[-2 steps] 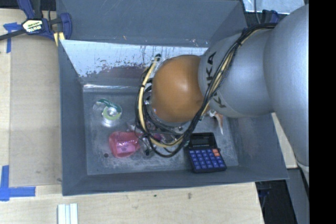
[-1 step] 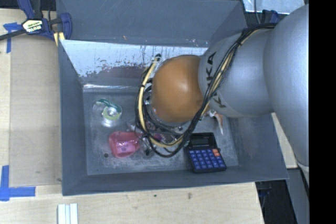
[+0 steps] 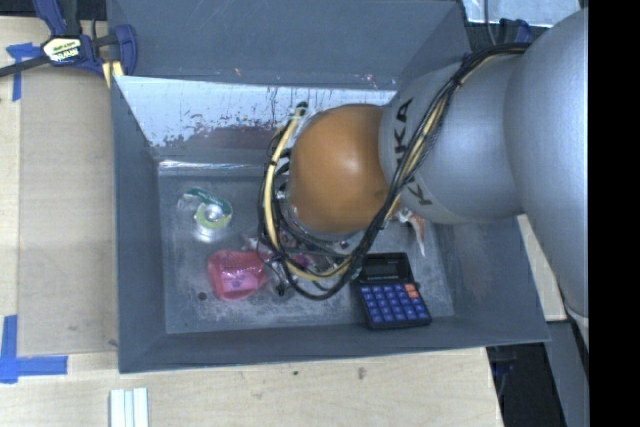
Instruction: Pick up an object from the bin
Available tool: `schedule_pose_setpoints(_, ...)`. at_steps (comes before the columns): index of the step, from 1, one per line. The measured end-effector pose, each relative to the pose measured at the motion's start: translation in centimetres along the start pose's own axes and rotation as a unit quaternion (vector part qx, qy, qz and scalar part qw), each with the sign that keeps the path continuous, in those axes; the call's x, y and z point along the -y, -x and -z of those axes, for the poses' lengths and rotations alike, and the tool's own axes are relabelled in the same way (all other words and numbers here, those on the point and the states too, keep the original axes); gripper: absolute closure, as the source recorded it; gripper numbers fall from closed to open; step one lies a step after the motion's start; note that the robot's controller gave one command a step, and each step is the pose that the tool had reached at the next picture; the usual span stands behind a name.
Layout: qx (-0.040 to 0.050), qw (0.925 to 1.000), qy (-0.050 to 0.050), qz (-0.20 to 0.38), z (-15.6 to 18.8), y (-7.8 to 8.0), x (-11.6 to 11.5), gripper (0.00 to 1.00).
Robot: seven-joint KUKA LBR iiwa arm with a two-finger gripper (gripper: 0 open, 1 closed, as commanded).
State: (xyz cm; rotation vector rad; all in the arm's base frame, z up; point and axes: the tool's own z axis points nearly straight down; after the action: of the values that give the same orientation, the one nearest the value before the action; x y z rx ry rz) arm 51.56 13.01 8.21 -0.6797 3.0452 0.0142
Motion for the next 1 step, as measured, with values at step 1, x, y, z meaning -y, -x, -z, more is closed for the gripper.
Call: schedule_pose_setpoints(1,-0.0007,1.0,-0.001,0.0,1.03,-0.1,0.08,1.0)
